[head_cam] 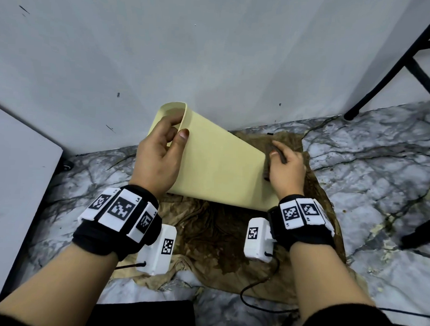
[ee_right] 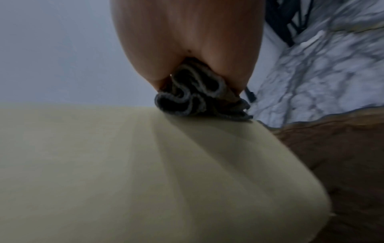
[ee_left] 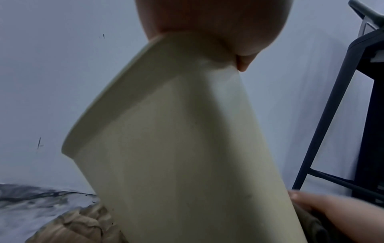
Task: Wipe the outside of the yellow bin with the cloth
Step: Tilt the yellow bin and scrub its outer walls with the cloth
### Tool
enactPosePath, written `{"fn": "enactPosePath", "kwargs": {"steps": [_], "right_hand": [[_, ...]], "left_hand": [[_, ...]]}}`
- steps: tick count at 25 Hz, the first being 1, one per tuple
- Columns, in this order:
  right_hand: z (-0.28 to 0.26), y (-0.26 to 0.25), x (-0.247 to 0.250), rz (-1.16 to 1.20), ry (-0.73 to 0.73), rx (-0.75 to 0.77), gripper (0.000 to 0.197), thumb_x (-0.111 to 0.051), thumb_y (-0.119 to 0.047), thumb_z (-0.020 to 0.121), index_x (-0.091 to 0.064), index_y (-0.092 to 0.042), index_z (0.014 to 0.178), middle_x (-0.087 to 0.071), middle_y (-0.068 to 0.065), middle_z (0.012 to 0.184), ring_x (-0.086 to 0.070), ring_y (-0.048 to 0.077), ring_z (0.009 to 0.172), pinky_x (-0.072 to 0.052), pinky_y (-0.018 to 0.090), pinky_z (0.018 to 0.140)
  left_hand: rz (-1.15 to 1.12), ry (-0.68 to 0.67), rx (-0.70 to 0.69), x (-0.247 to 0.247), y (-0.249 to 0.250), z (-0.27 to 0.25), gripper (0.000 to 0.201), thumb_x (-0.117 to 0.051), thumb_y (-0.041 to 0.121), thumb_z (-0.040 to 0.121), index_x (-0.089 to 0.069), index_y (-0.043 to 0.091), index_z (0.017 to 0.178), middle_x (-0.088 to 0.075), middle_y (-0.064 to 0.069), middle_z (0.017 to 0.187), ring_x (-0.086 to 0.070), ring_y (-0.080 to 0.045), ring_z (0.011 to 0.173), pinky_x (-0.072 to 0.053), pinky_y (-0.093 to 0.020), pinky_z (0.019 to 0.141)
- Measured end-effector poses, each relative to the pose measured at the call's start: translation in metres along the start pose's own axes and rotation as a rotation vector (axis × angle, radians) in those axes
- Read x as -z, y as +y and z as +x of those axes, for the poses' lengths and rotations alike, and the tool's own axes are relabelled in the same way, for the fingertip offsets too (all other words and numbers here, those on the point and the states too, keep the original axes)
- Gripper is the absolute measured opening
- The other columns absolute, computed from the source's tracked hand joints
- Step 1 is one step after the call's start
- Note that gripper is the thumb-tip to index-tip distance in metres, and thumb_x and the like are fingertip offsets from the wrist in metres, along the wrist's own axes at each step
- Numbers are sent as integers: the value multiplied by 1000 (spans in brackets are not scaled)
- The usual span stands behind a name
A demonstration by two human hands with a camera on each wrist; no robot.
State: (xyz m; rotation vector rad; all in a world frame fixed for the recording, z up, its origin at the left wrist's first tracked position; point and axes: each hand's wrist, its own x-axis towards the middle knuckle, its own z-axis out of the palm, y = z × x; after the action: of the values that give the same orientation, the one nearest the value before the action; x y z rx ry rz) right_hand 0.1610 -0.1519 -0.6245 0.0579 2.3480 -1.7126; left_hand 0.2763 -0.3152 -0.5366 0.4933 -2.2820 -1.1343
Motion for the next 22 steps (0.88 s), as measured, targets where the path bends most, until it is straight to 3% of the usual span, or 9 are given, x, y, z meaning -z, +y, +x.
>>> {"fn": "enactPosePath", "kwargs": {"steps": [4, 7, 9, 12, 15, 17, 19, 21, 22], "right_hand": [[7, 38, 6, -9, 55, -152, 30, -48, -40, 79, -61, -41, 106, -53, 14, 125, -47, 37, 117, -39, 51, 104], [3, 35, 7, 14, 95, -175, 28, -49, -30, 86, -61, -33, 111, -48, 14, 128, -44, 37, 120, -37, 47, 106], [0, 27, 9, 32, 118, -144, 29, -47, -22, 90, -60, -26, 116, -44, 13, 131, -38, 35, 125, -31, 40, 109], [-8, 8, 2, 26, 96, -81, 32, -44, -20, 91, -56, -25, 120, -43, 12, 132, -31, 32, 126, -24, 33, 107], [-20, -21, -13, 44, 40, 36, 33, -45, -20, 92, -55, -26, 122, -43, 8, 131, -31, 29, 123, -23, 28, 103], [-28, -37, -23, 58, 24, 129, 32, -47, -20, 91, -56, -25, 121, -44, 8, 127, -34, 29, 121, -26, 29, 104], [-36, -50, -29, 79, 4, 183, 32, -48, -20, 90, -56, -25, 120, -45, 8, 126, -34, 28, 120, -27, 30, 104], [-43, -60, -32, 89, -2, 216, 32, -49, -19, 89, -56, -24, 121, -47, 7, 124, -35, 27, 119, -27, 30, 104], [-47, -64, -33, 97, 0, 233, 33, -50, -18, 89, -56, -23, 121, -47, 8, 122, -36, 28, 118, -27, 30, 104]], "left_hand": [[-49, -24, 18, -2, 0, 0, 22, -49, 32, 83, -52, 39, 103, -50, 16, 63, -47, 5, 61, -37, -10, 61], [-74, -24, 26, -2, 1, 0, 20, -52, 28, 84, -53, 36, 103, -51, 10, 66, -48, 7, 59, -39, -9, 61], [-86, -3, 32, -1, 1, 0, 19, -53, 26, 84, -54, 34, 102, -54, 15, 62, -48, 8, 58, -38, -6, 60], [-109, 3, 57, -3, 2, 2, 18, -54, 20, 87, -56, 33, 100, -60, 20, 63, -53, 11, 61, -41, -4, 61], [-118, 18, 62, -7, 5, 2, 20, -53, 19, 88, -58, 36, 98, -63, 22, 67, -56, 13, 64, -42, -5, 62], [-94, 33, 59, -9, 7, 2, 19, -53, 17, 89, -60, 26, 105, -60, 20, 71, -55, 13, 62, -41, -4, 60], [-69, 46, 49, -11, 8, 2, 23, -54, 22, 87, -61, 19, 109, -60, 14, 72, -56, 8, 62, -43, -9, 61], [-49, 48, 27, -13, 10, 1, 32, -51, 29, 83, -61, 17, 111, -64, 3, 77, -58, -5, 67, -47, -21, 66], [-35, 45, 8, -13, 11, -1, 35, -51, 29, 82, -61, 16, 112, -64, -2, 80, -58, -11, 68, -47, -21, 66]]}}
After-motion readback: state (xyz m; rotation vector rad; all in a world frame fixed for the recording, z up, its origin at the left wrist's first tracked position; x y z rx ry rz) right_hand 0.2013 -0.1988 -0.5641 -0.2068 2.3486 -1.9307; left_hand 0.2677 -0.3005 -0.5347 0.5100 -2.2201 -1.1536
